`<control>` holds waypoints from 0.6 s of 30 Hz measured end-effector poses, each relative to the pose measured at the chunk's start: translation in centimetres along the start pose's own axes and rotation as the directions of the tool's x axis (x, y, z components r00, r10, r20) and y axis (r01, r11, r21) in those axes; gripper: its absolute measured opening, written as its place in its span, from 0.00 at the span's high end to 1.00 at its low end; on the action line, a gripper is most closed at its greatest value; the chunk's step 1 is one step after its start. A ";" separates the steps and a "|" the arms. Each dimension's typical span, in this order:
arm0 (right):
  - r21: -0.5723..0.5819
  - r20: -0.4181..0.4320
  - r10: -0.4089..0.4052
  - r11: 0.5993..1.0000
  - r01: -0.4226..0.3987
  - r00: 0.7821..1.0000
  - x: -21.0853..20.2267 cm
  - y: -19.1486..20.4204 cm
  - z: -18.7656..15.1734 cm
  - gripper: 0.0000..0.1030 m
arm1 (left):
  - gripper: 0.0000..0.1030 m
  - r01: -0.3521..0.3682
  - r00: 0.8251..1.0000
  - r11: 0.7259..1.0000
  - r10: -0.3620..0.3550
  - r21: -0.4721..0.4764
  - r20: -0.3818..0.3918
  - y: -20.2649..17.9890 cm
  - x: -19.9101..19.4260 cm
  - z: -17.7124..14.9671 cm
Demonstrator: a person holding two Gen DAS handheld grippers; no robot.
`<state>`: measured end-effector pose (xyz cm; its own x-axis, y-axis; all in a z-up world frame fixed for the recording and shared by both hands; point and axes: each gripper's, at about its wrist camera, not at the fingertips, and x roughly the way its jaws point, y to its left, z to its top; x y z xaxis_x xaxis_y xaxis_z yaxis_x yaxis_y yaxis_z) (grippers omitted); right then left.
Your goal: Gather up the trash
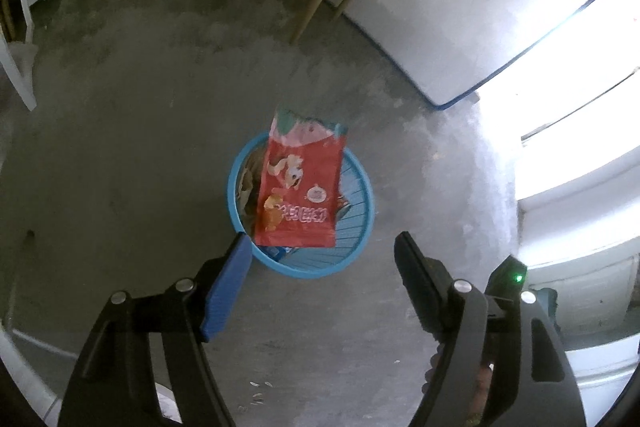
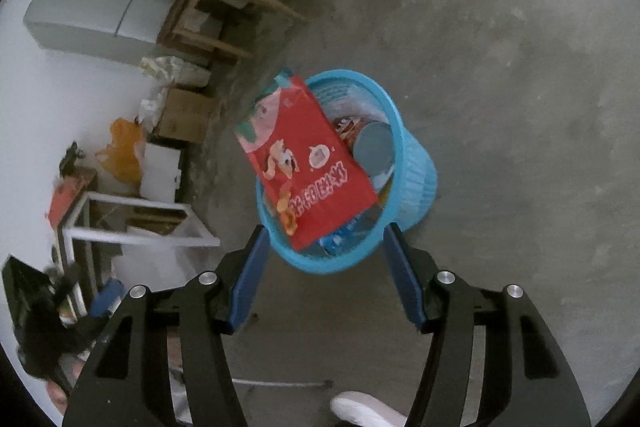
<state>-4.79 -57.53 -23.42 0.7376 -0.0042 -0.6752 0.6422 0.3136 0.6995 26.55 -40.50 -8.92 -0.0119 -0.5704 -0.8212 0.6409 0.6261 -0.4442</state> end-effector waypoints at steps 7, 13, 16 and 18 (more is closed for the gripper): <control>-0.309 0.083 -0.055 0.948 0.078 0.995 -7.3 5.5 -5.7 0.31 | 0.18 -0.018 0.991 0.993 0.002 0.117 0.131 -1.4 -11.3 -5.7; -0.638 0.218 -0.070 0.744 0.196 0.974 -13.9 12.5 -14.9 0.08 | 0.05 -0.141 0.948 0.977 0.086 0.162 0.306 -2.5 -21.0 -15.7; -0.719 0.297 -0.039 0.648 0.250 0.954 -16.7 15.0 -19.6 0.08 | 0.05 -0.207 0.917 0.975 0.165 0.078 0.364 -2.0 -23.6 -20.2; -0.743 0.332 -0.035 0.606 0.285 0.942 -18.0 16.4 -22.1 0.08 | 0.05 -0.278 0.877 0.961 0.260 -0.016 0.404 -1.5 -25.1 -23.4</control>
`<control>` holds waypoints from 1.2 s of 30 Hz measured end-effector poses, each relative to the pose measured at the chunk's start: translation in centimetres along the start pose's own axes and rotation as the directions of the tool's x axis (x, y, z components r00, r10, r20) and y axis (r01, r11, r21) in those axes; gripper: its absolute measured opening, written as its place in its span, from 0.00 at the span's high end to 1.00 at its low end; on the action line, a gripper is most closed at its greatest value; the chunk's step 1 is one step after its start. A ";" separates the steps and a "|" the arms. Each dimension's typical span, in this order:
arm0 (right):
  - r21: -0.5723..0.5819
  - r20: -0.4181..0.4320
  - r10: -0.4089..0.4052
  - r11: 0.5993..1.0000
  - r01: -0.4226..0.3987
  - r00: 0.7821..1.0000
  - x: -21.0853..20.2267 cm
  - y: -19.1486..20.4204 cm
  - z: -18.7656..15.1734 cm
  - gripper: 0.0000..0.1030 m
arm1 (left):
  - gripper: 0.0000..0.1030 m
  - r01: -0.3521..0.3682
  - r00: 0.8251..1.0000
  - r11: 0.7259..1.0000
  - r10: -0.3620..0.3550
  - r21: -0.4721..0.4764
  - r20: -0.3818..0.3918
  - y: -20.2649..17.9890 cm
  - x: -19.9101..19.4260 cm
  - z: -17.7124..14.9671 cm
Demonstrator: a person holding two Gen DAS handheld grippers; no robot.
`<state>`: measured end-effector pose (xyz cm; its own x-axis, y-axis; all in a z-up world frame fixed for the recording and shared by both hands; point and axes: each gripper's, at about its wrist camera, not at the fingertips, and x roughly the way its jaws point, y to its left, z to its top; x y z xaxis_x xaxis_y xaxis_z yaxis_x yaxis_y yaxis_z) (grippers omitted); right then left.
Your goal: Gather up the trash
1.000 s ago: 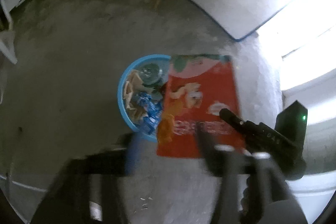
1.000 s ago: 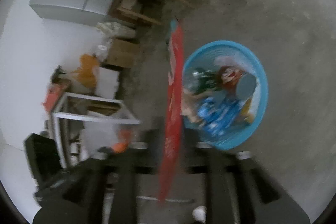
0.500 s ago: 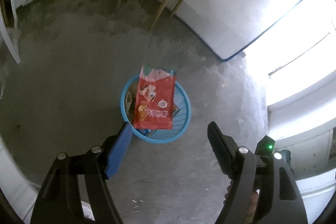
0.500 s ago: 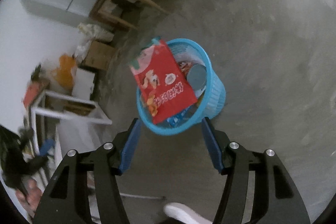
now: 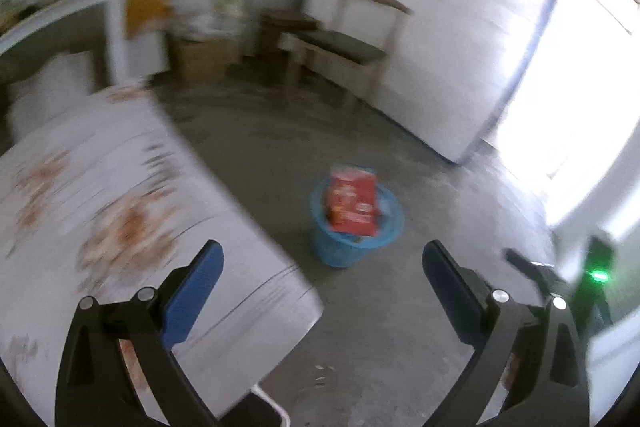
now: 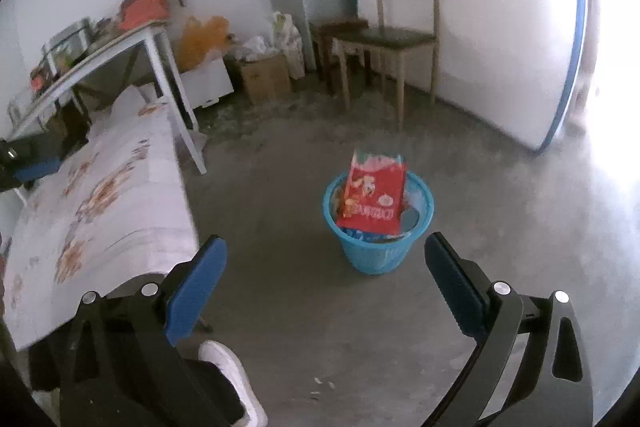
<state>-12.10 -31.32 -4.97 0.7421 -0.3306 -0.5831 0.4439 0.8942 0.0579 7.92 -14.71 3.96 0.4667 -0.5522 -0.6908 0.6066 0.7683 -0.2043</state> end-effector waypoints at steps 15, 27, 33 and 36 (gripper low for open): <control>-0.183 0.149 -0.154 0.967 0.180 0.977 -5.7 9.2 -3.1 0.08 | 0.05 -0.424 0.894 0.891 0.440 -0.161 0.086 3.5 -7.8 -9.0; -0.162 0.084 -0.188 0.966 0.200 0.979 -5.7 9.1 -3.7 0.08 | 0.05 -0.510 0.848 0.837 0.528 -0.201 0.046 4.8 -8.7 -10.5; -0.146 0.082 -0.206 0.965 0.216 0.975 -5.5 8.6 -3.8 0.08 | 0.05 -0.530 0.836 0.825 0.547 -0.194 0.043 5.0 -8.7 -10.5; -0.142 0.082 -0.209 0.965 0.219 0.975 -5.5 8.5 -3.8 0.08 | 0.05 -0.534 0.835 0.825 0.549 -0.184 0.037 4.9 -8.5 -10.4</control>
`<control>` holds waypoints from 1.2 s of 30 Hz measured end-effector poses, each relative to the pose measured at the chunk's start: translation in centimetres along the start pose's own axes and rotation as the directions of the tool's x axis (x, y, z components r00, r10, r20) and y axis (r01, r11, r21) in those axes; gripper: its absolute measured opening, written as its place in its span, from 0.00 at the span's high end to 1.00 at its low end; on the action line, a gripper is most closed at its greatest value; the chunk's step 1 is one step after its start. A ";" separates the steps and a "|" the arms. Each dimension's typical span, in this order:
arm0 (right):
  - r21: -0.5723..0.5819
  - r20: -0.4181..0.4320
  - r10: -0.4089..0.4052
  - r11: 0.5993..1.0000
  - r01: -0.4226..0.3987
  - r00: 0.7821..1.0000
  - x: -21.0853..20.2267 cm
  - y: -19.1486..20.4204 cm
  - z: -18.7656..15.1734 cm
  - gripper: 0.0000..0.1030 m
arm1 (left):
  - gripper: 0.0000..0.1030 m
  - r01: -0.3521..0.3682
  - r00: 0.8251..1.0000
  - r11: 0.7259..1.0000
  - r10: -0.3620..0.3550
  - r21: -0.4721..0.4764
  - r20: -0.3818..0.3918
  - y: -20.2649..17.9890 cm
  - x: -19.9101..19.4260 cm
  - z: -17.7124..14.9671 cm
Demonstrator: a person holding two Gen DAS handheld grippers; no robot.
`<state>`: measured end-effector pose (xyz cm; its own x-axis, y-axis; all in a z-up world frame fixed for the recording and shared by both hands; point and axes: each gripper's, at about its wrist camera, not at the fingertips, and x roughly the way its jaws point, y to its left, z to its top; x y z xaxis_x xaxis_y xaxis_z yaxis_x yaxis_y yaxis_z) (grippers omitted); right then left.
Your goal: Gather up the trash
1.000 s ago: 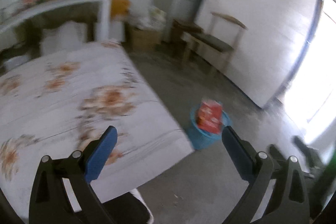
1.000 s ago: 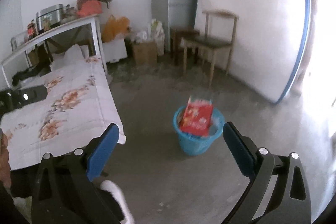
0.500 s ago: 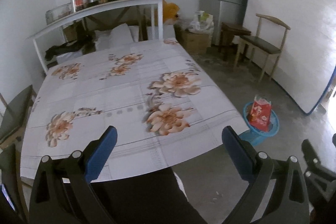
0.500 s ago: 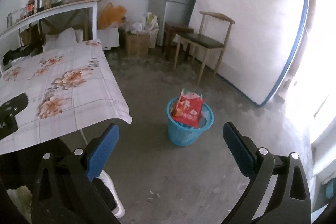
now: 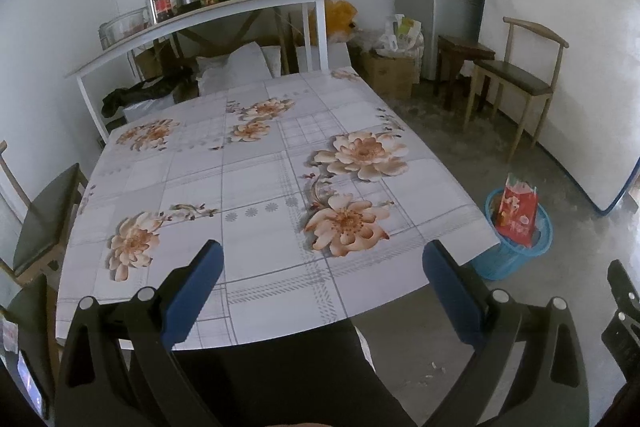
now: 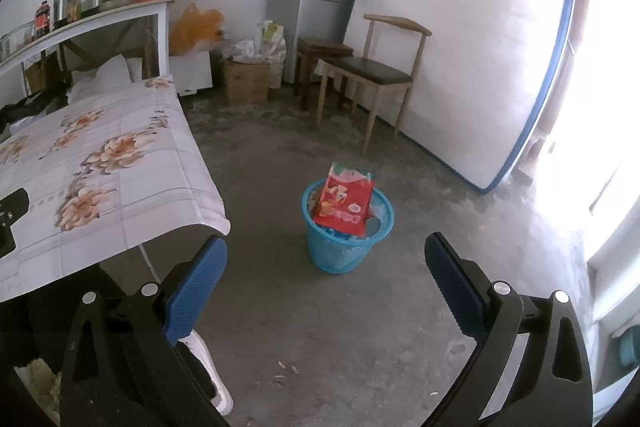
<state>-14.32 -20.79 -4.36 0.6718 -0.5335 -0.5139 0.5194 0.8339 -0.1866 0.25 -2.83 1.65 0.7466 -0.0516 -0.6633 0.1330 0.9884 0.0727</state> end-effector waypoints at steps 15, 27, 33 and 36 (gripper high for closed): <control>0.004 -0.002 -0.004 1.000 0.004 1.000 0.2 -0.1 -0.1 0.08 | 0.05 -0.004 1.000 1.000 0.005 0.015 -0.024 -0.4 0.3 0.0; 0.004 -0.003 -0.003 1.000 0.003 1.000 0.3 -0.2 -0.1 0.08 | 0.05 -0.007 1.000 1.000 0.007 0.013 -0.024 -0.3 0.5 -0.1; 0.004 -0.004 -0.004 1.000 0.004 1.000 0.3 -0.3 -0.2 0.08 | 0.05 -0.005 1.000 1.000 0.005 0.013 -0.027 -0.3 0.5 -0.1; 0.005 -0.004 -0.004 1.000 0.004 1.000 0.4 -0.3 -0.1 0.08 | 0.05 -0.007 1.000 1.000 0.007 0.013 -0.026 -0.3 0.5 -0.1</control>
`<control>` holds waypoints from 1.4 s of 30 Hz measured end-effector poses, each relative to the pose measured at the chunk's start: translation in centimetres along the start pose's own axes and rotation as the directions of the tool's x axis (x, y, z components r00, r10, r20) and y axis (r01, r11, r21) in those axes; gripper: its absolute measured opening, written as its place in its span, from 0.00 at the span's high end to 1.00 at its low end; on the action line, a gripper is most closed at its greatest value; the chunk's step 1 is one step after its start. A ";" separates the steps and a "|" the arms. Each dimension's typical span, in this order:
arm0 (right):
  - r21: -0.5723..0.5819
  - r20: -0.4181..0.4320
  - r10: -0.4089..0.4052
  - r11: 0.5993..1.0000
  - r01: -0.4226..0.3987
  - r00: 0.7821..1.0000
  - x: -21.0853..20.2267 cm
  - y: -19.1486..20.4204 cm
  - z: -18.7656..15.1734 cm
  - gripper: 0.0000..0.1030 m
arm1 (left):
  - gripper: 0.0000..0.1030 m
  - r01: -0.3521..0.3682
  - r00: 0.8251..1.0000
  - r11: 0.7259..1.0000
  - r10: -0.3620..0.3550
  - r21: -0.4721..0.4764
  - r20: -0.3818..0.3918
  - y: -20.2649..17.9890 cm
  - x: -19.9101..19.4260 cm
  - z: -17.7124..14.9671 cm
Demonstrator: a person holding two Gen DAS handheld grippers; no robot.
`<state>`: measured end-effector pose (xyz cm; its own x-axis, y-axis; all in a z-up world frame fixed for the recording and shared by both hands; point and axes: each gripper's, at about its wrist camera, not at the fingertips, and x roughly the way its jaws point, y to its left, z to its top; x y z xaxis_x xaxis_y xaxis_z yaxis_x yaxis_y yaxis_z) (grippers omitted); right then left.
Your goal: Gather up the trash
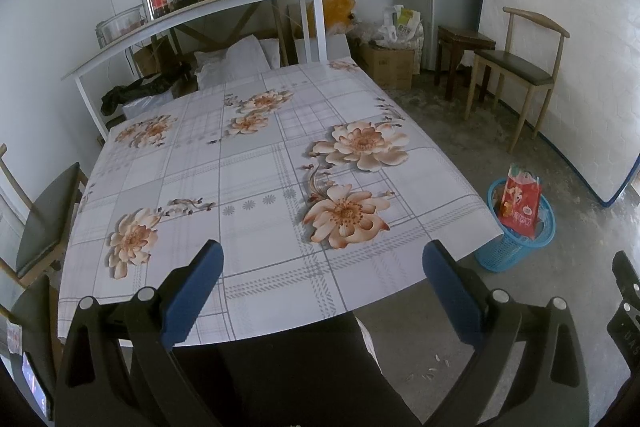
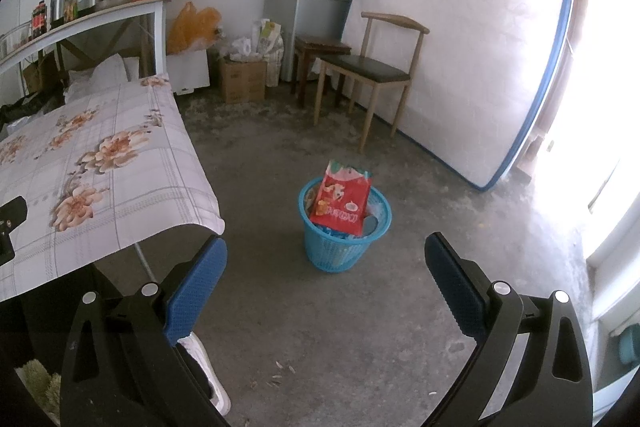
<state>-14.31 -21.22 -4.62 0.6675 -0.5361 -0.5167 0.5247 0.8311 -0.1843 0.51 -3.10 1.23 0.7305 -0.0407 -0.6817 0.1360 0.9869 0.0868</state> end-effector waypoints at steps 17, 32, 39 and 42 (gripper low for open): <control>-0.001 0.004 -0.002 1.000 0.002 1.000 0.0 -0.2 0.0 0.08 | 0.05 -0.002 1.000 1.000 0.002 0.000 0.001 0.1 0.1 -0.2; 0.000 0.004 -0.002 1.000 0.002 1.000 0.0 -0.1 0.0 0.08 | 0.05 -0.003 1.000 1.000 0.003 0.001 -0.002 0.1 0.2 -0.4; 0.000 0.003 -0.002 1.000 0.002 1.000 0.0 -0.1 0.0 0.08 | 0.05 -0.004 1.000 1.000 0.004 0.002 0.000 0.1 0.1 -0.4; -0.001 0.003 -0.002 1.000 0.002 1.000 0.1 -0.1 0.0 0.08 | 0.05 -0.005 1.000 1.000 0.005 0.004 0.002 0.1 0.0 -0.5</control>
<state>-14.35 -21.38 -4.64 0.6679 -0.5384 -0.5138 0.5256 0.8300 -0.1866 0.18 -2.92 0.84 0.7327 -0.0364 -0.6796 0.1354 0.9864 0.0932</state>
